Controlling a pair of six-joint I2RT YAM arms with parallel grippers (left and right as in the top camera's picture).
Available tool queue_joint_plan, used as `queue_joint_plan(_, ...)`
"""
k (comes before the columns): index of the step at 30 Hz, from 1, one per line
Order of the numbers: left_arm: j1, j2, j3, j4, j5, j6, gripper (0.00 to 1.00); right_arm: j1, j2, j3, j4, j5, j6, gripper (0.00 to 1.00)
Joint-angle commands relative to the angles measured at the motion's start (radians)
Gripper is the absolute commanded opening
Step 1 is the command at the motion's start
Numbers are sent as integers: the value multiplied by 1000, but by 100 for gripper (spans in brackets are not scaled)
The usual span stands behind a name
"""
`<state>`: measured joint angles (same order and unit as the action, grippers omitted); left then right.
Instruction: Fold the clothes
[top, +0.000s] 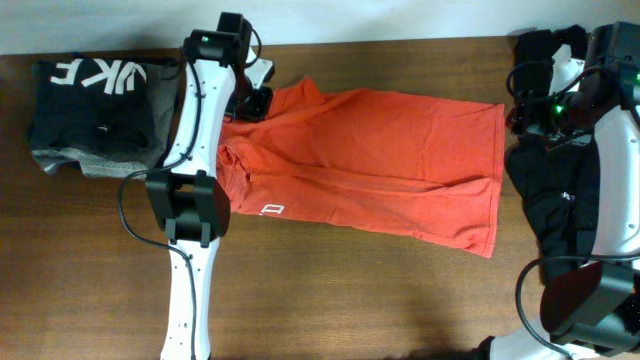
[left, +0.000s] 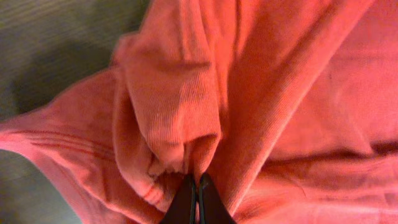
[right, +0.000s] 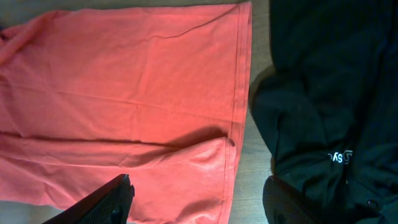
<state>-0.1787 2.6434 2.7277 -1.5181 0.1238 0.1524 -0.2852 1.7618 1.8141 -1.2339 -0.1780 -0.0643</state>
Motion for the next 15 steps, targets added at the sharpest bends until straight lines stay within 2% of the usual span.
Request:
queue_joint_plan(1, -26, -1, 13, -53, 14, -8, 3, 4, -5, 13, 10, 5, -7, 72)
queue_joint_plan(3, -38, -1, 13, -79, 14, 4, 12, 3, -5, 13, 14, 5, -7, 72)
queue_joint_plan(6, -60, -1, 13, -111, 14, 45, 37, 3, -5, 13, 16, 5, -7, 73)
queue_joint_plan(7, -65, -1, 13, -115, 14, 53, 41, 4, -5, 13, 16, 5, -7, 73)
queue_joint_plan(11, -69, -1, 13, -87, 10, 59, 41, 3, -5, 13, 16, 5, -7, 74)
queue_joint_plan(15, -51, -1, 13, 18, 10, 28, 42, 4, -5, 13, 16, 5, -7, 74)
